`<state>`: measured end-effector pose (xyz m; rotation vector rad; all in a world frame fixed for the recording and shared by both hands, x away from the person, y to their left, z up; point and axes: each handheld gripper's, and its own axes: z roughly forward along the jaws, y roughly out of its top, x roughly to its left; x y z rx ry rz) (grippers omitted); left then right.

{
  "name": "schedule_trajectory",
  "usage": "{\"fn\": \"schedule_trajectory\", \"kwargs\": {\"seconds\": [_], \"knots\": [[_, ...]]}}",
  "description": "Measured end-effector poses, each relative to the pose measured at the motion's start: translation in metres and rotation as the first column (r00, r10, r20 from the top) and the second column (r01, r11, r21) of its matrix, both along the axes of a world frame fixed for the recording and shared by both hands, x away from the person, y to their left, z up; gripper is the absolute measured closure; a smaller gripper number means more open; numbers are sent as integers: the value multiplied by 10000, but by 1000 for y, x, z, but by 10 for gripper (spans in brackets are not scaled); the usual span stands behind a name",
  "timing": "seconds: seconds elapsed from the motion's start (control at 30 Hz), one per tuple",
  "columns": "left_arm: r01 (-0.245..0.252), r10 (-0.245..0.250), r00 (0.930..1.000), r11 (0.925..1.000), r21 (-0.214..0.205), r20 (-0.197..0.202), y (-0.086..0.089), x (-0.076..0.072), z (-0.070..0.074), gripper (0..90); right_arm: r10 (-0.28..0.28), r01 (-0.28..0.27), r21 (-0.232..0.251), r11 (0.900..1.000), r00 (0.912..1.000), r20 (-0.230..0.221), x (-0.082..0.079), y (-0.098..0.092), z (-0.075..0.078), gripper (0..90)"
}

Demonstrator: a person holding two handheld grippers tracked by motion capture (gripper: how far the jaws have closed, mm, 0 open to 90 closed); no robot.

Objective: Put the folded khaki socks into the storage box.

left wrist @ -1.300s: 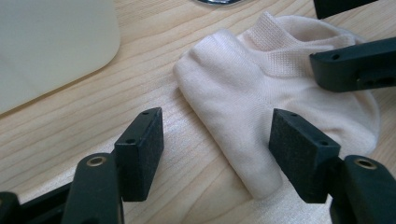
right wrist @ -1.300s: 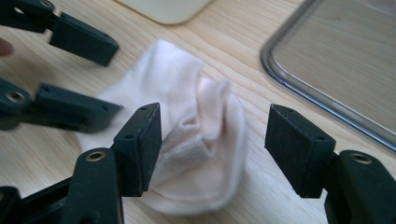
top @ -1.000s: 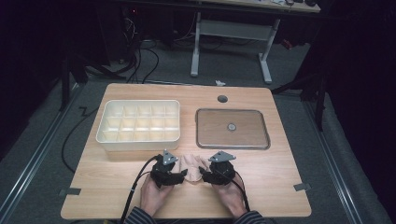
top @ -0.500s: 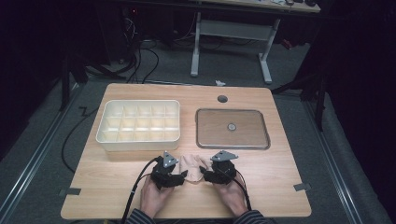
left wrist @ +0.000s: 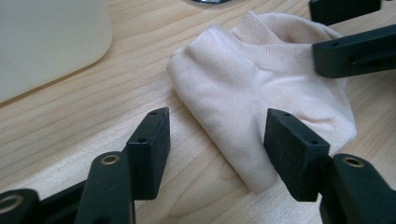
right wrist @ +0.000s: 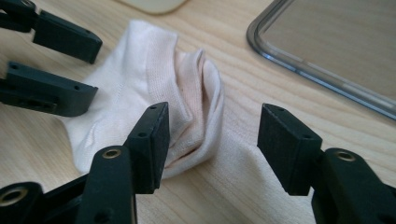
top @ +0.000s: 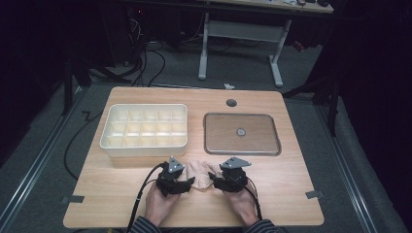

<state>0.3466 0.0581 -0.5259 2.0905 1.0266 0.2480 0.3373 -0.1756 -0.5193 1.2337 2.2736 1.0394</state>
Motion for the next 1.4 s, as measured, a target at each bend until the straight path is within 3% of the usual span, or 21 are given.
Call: {"fn": "schedule_trajectory", "kwargs": {"seconds": [0.07, 0.1, 0.23, 0.47, 0.57, 0.6, 0.73, 0.83, 1.03, 1.4], "knots": [[-191, 184, 9997, 9989, -437, -176, 7, 4, 4, 418, -41, 35, 327, 9995, 9998, 184, -5, -4, 7, 496], [-191, 184, 9997, 9989, -437, -176, 7, 4, 4, 420, -41, 35, 327, 9995, 9998, 184, -5, -4, 7, 496], [-415, 400, 9988, 9975, -573, -276, 14, 11, 13, 419, 400, -410, 408, 9983, 9989, 248, -10, -5, 18, 651], [-494, 461, 9982, 9951, -860, -393, 19, 26, 28, 434, 1001, -1010, 405, 9941, 9947, 252, -14, 12, 25, 757], [-525, 457, 9971, 9918, -1166, -604, 17, 30, 28, 454, 1157, -1165, 417, 9923, 9931, 200, -14, 19, 24, 771], [-592, 488, 9953, 9902, -1264, -835, 16, 33, 26, 454, 1245, -1252, 411, 9913, 9921, 174, -14, 22, 23, 776], [-630, 502, 9930, 9908, -1195, -1067, 12, 38, 19, 473, 1511, -1510, 277, 9881, 9885, -38, -15, 38, 17, 789], [-611, 481, 9932, 9904, -1239, -1056, 11, 40, 18, 494, 1621, -1620, 78, 9868, 9867, -91, -15, 44, 13, 792], [-684, 461, 9883, 9860, -1519, -1457, 9, 46, 12, 510, 1668, -1671, -111, 9859, 9857, -244, -17, 47, 6, 801], [-542, 300, 9831, 9900, -1305, -1807, 3, 50, 1, 632, 1852, -1860, -679, 9802, 9825, -188, -18, 49, -2, 831]]}}
